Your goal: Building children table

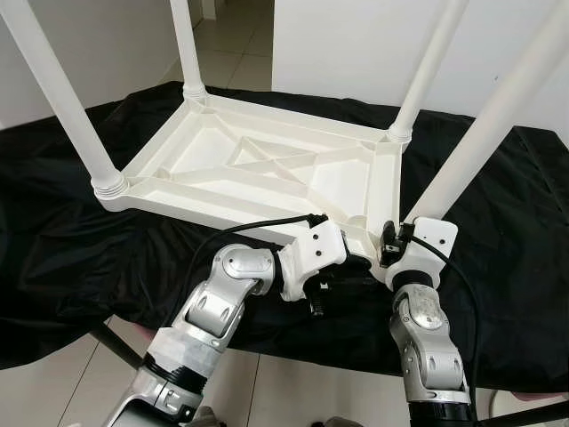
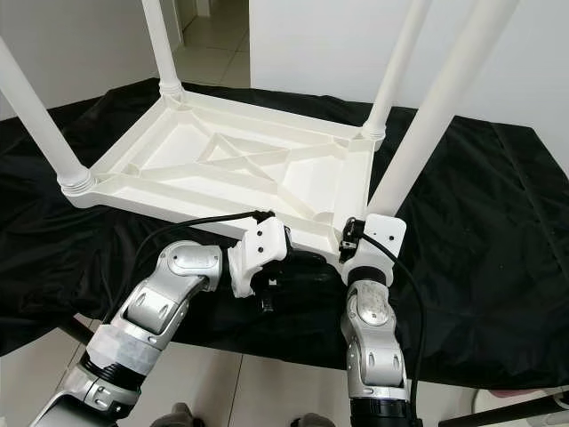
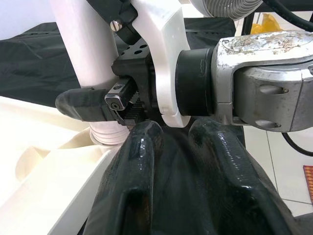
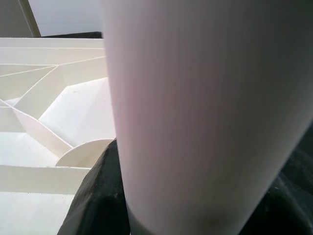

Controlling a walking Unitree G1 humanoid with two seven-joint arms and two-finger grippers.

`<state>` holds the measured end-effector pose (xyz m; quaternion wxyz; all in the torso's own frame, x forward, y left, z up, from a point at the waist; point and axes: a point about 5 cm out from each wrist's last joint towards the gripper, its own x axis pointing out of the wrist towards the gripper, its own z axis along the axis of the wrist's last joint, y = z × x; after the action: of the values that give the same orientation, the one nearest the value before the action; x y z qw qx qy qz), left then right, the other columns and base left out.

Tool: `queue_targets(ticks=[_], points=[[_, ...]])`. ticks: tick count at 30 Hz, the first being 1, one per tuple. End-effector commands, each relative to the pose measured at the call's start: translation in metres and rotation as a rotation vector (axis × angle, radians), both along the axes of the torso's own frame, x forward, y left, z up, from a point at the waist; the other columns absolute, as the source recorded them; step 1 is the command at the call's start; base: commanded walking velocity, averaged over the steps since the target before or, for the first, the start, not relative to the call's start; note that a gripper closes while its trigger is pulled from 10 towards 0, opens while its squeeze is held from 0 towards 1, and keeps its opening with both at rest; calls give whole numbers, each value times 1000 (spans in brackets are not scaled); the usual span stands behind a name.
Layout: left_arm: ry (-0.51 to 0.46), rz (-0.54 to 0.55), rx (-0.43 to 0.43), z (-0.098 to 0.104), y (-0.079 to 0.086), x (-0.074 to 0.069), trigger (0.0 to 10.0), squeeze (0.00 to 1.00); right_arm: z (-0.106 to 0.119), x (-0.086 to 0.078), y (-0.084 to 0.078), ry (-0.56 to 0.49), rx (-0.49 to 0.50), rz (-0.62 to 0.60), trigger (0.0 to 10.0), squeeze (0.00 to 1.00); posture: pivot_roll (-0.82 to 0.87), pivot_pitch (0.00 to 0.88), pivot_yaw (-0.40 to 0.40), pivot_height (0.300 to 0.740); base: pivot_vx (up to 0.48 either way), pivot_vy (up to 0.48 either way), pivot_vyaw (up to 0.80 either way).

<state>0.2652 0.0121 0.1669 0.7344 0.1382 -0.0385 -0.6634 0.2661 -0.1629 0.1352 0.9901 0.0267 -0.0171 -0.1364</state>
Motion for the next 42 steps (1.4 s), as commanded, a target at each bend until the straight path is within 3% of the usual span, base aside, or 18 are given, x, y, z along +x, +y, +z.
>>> queue_targets(ticks=[1, 2, 3, 8, 18, 19, 26, 28, 35, 36, 37, 38, 42], points=[[-16, 111, -13, -2, 2, 4, 10000, 0, 5, -2, -3, -20, 39, -36, 10000, 337, -9, 0, -38, 740, 0, 0, 0], [-16, 111, -13, -2, 2, 4, 10000, 0, 5, -2, -3, -20, 39, -36, 10000, 337, -9, 0, -38, 740, 0, 0, 0], [-17, 111, -13, -2, 2, 4, 10000, 0, 7, -2, -4, -27, 41, -33, 10000, 1000, -7, 0, -40, 740, 0, 0, 0], [-15, 116, -15, -3, 2, 4, 10000, 0, 8, -11, -12, -66, 42, 81, 10000, 1000, -7, 0, -45, 740, 0, 0, 0], [-18, 120, -17, -2, 2, 4, 10000, 0, 2, -23, -41, -26, -78, 344, 10000, 1000, -11, 0, -46, 740, 0, 0, 0], [-18, 119, -18, -2, 2, 4, 10000, 0, 2, -23, -46, -17, -104, 389, 10000, 0, -14, 0, -44, 740, 0, 0, 0], [-18, 112, -21, -1, 0, 4, 10000, 0, 5, -12, -54, -8, -181, 544, 10000, 0, -24, 0, -34, 740, 0, 0, 0], [-20, 110, -22, 0, -1, 5, 10000, 0, 6, -1, -51, 3, -214, 619, 10000, 0, -23, 0, -31, 740, 0, 0, 0], [-22, 112, -23, 1, -1, 6, 10000, 0, 3, 8, -49, 37, -232, 702, 10000, 0, -18, 0, -32, 740, 0, 0, 0], [-21, 114, -24, 1, -1, 6, 10000, 0, 1, 10, -50, 48, -236, 725, 4314, 0, -17, 0, -33, 740, 0, 0, 0], [-21, 114, -24, 1, -1, 6, 10000, 0, 1, 10, -50, 48, -236, 725, 4314, 0, -17, 0, -33, 740, 0, 0, 0], [-22, 117, -24, 1, -1, 6, 10000, 0, -1, 9, -51, 63, -234, 747, 0, 0, -13, 0, -34, 740, 0, 0, 0], [-22, 124, -25, 2, 0, 7, 10000, 0, -7, 6, -54, 93, -217, 771, 0, 0, -13, 0, -34, 740, 0, 0, 0]])
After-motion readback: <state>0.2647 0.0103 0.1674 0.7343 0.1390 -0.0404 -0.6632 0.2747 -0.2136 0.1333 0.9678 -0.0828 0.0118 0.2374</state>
